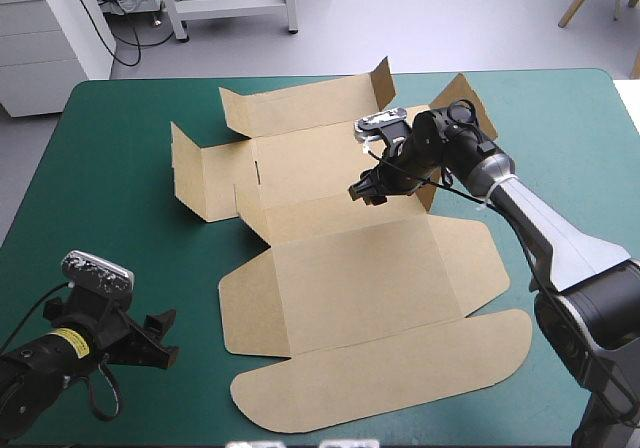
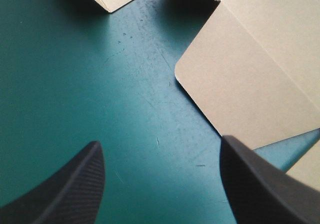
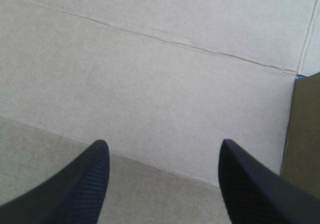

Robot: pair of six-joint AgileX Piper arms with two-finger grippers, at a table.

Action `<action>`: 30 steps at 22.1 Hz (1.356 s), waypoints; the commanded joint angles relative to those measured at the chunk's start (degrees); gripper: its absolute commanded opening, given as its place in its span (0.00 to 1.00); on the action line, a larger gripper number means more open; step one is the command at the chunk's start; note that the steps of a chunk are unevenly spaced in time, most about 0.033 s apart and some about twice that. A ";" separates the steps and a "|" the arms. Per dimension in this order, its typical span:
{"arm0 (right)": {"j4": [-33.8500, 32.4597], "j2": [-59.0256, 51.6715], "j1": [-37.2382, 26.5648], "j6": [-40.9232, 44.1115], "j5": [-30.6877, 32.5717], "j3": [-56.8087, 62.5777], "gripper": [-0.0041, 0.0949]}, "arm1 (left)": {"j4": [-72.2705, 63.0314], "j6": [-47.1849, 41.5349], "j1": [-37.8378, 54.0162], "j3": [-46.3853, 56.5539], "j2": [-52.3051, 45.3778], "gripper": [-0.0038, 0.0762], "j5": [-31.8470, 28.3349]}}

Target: Fold the box

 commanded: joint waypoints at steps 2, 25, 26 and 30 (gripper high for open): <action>0.19 -2.90 0.00 -1.00 -1.62 -1.76 0.62 | -0.16 -0.68 -0.19 -1.97 0.12 0.63 -2.80; -7.10 -4.17 -2.01 2.03 11.19 -22.25 0.65 | -0.06 -0.68 -0.19 -1.97 0.12 0.63 -2.76; -6.71 -4.90 -2.98 2.03 11.19 -24.23 0.65 | -0.06 -0.68 -0.19 -1.97 0.12 0.63 -2.66; -7.33 -7.32 -6.16 2.03 11.19 -25.37 0.66 | 0.07 -0.68 -0.19 -1.97 0.12 0.63 -1.87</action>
